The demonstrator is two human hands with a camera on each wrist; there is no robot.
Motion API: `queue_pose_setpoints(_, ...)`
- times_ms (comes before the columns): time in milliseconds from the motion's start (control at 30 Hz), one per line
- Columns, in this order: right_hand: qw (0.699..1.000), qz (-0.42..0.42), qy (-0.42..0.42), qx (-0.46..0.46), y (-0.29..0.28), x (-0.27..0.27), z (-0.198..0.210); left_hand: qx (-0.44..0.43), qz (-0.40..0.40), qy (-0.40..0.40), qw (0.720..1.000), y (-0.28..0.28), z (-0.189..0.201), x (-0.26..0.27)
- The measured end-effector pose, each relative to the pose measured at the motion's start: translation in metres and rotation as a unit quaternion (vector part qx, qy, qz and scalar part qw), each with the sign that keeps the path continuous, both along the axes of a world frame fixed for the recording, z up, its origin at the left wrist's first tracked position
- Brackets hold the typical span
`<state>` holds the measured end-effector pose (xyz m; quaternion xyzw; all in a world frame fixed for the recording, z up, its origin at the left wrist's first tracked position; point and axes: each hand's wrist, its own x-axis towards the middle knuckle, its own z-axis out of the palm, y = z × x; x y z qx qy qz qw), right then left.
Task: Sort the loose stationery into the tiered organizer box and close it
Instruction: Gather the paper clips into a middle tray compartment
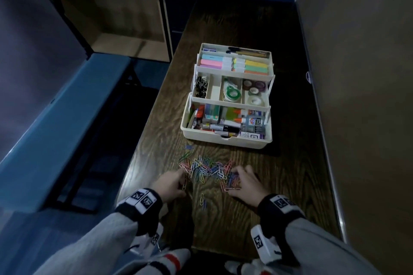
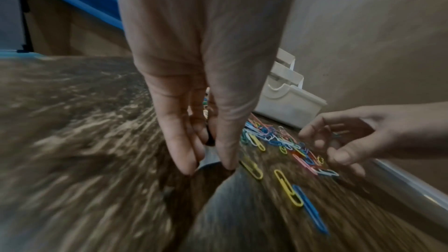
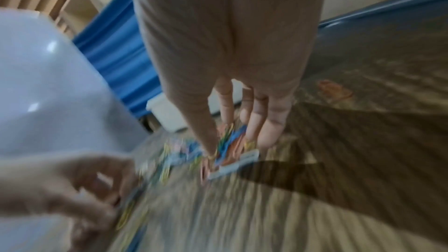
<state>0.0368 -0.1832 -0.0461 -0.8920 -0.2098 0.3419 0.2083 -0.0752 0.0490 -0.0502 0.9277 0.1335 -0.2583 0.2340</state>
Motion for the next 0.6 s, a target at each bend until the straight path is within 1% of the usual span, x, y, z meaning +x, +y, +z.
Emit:
queue_pose_setpoints(67,0.999,-0.020,-0.025,0.023,-0.010,0.009,0.006,-0.009,-0.003,-0.007,1.000,-0.003,-0.001,0.013)
queue_pose_setpoints(167,0.989,-0.112,-0.095,0.016,-0.048,0.032,0.012,0.005,-0.026,-0.002,1.000,0.002,0.002,0.024)
queue_pose_setpoints(233,0.982,-0.155,-0.107,-0.020,-0.075,0.048,0.013,0.016,-0.001,-0.047,0.999,0.010,0.003,0.030)
queue_pose_setpoints(267,0.982,-0.157,-0.101,-0.039,-0.083,0.053,0.012,0.031,0.018,-0.085,0.996,0.014,0.003,0.033)
queue_pose_setpoints(300,0.983,-0.152,-0.088,-0.054,-0.087,0.055,0.010,0.055,0.034,-0.117,0.991,0.017,0.002,0.036)
queue_pose_setpoints(333,0.985,-0.143,-0.073,-0.060,-0.085,0.055,0.008,0.081,0.043,-0.134,0.987,0.019,0.000,0.039)
queue_pose_setpoints(400,0.990,-0.117,-0.055,-0.054,-0.070,0.045,0.002,0.122,0.039,-0.118,0.985,0.020,-0.004,0.047)
queue_pose_setpoints(500,0.996,-0.061,-0.063,-0.035,-0.035,0.017,-0.009,0.125,0.008,-0.081,0.989,0.016,-0.010,0.054)
queue_pose_setpoints(600,0.999,-0.008,-0.043,-0.017,-0.009,-0.008,-0.013,0.146,-0.019,-0.086,0.985,0.008,-0.013,0.056)
